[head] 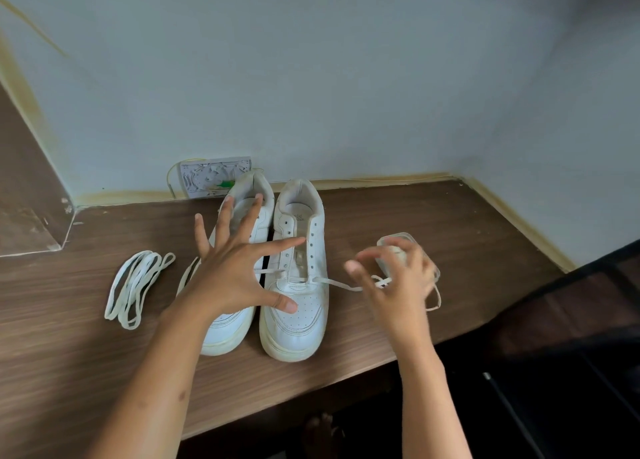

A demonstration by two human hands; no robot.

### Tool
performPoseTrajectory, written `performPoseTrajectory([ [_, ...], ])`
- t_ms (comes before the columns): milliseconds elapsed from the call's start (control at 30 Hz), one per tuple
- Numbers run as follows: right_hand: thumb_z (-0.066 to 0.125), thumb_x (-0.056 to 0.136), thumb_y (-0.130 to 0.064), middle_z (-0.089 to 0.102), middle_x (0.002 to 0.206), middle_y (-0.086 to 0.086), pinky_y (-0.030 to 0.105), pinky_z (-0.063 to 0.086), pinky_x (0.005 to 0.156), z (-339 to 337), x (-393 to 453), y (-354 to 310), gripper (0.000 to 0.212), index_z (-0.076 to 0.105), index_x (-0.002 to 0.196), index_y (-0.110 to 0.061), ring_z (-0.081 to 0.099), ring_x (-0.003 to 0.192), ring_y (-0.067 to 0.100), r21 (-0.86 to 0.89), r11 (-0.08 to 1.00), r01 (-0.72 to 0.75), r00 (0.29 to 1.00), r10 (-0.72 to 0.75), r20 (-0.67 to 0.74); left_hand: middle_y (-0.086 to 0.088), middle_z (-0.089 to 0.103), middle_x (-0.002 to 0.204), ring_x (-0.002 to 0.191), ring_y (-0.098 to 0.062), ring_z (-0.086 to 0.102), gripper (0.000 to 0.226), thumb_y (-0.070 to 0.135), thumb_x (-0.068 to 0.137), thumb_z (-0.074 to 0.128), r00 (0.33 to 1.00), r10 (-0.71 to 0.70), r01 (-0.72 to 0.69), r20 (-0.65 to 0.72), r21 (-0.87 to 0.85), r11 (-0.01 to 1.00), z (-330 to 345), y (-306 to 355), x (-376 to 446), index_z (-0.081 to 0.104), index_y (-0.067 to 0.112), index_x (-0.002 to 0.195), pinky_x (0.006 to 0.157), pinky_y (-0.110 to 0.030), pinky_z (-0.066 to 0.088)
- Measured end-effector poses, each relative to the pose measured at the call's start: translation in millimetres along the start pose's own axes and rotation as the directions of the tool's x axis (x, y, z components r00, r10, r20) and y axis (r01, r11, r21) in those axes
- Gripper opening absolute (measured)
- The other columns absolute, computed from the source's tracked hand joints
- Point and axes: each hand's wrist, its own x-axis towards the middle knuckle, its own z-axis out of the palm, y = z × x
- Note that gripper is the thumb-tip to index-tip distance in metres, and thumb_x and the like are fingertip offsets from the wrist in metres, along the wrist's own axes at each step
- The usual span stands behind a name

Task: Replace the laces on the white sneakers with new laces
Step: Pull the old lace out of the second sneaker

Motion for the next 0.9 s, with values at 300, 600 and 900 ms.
performPoseTrajectory([
  [300,0.068,0.085,-0.049,0.035,0.135,-0.014,0.039,0.013,0.108,23,-10,-7,0.012,0.062,0.081,-0.040,0.017,0.125,0.010,-0.070,0.989,0.132,0.964,-0.112,0.240,0.019,-0.039,0.152,0.132,-0.017,-0.051,0.089,0.102,0.030,0.041,1.000,0.015,-0.015,-0.020,-0.005,1.000,3,-3,0,0.008,0.091,0.113,0.103,-0.057,-0.033],
  [600,0.072,0.075,-0.012,0.047,0.136,0.003,0.065,0.025,0.104,-3,6,17,0.015,0.065,0.078,-0.025,0.034,0.126,0.037,-0.352,0.931,-0.103,0.957,-0.004,-0.289,0.017,-0.039,0.153,0.132,-0.018,-0.050,0.092,0.094,0.040,0.057,1.000,0.007,-0.007,0.016,0.003,1.000,1,0,-1,0.015,0.085,0.121,0.106,-0.060,-0.030],
  [900,0.067,0.088,-0.043,0.032,0.143,0.007,0.056,0.023,0.107,9,4,15,0.021,0.064,0.103,-0.028,0.024,0.130,0.032,-0.153,0.988,-0.018,0.989,-0.005,-0.148,0.018,-0.039,0.153,0.132,-0.018,-0.051,0.088,0.093,0.040,0.057,1.000,0.003,-0.003,0.024,0.005,1.000,1,-2,0,0.015,0.086,0.117,0.106,-0.061,-0.029],
])
